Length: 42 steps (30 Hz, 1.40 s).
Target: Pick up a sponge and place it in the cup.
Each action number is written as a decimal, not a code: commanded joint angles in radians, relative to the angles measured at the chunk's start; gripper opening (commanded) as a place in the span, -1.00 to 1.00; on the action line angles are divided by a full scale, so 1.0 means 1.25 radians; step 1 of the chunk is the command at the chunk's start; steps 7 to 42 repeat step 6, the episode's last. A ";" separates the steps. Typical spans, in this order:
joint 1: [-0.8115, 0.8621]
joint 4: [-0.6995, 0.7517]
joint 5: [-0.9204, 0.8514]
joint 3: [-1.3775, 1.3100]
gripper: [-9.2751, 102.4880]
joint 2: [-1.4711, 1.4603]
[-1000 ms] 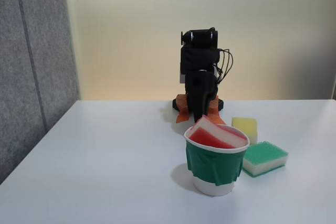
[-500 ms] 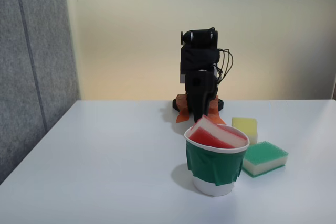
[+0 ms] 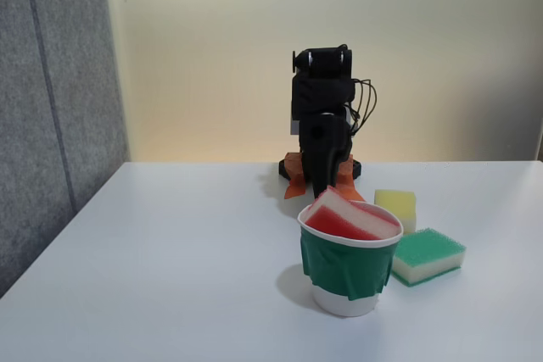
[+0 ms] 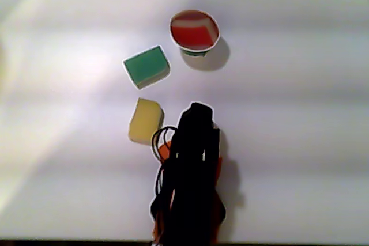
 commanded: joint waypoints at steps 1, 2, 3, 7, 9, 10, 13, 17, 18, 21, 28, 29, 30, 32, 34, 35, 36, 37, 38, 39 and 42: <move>0.002 0.013 0.009 0.036 -0.83 0.009; 0.002 0.013 0.009 0.036 -0.83 0.009; 0.002 0.013 0.009 0.036 -0.83 0.009; 0.002 0.013 0.009 0.036 -0.83 0.009; 0.002 0.013 0.009 0.036 -0.83 0.009; 0.002 0.013 0.009 0.036 -0.83 0.009; 0.002 0.013 0.009 0.036 -0.83 0.009; 0.002 0.013 0.009 0.036 -0.83 0.009; 0.002 0.013 0.009 0.036 -0.83 0.009; 0.002 0.013 0.009 0.036 -0.83 0.009; 0.002 0.013 0.009 0.036 -0.83 0.009; 0.002 0.013 0.009 0.036 -0.83 0.009; 0.002 0.013 0.009 0.036 -0.83 0.009; 0.002 0.013 0.009 0.036 -0.83 0.009; 0.002 0.013 0.009 0.036 -0.83 0.009; 0.002 0.013 0.009 0.036 -0.83 0.009; 0.002 0.013 0.009 0.036 -0.83 0.009; 0.002 0.013 0.009 0.036 -0.83 0.009; 0.002 0.013 0.009 0.036 -0.83 0.009; 0.002 0.013 0.009 0.036 -0.83 0.009; 0.002 0.013 0.009 0.036 -0.83 0.009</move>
